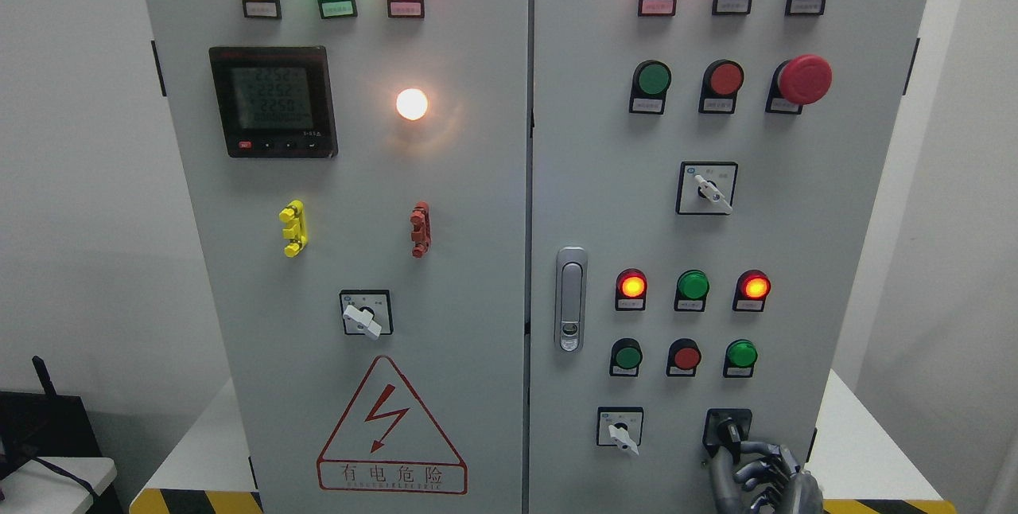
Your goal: Trip black knob to open circuit
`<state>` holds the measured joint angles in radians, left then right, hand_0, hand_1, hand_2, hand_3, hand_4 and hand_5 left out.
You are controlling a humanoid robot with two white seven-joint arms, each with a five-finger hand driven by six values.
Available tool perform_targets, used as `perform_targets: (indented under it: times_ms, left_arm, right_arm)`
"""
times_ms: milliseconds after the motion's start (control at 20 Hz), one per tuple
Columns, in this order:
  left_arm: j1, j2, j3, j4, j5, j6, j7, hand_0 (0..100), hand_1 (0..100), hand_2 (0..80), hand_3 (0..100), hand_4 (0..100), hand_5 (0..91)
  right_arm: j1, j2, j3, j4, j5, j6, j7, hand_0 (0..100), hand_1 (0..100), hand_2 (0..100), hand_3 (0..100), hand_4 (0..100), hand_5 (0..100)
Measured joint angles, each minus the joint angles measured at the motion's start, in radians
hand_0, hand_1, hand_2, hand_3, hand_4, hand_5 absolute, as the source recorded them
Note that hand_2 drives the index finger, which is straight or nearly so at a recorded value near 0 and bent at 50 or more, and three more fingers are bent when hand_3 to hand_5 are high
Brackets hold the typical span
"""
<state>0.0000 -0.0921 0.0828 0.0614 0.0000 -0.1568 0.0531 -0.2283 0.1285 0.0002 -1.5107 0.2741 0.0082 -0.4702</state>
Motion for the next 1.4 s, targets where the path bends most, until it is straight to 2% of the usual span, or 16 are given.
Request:
perform_targets:
  times_ms: [1402]
  left_arm:
    - [0.000, 0.000, 0.000, 0.000, 0.000, 0.000, 0.000, 12, 39, 0.0, 0, 0, 0.0]
  right_arm:
    - [-0.002, 0.006, 0.000, -0.002, -0.015, 0.000, -0.001, 59, 76, 56, 85, 87, 91]
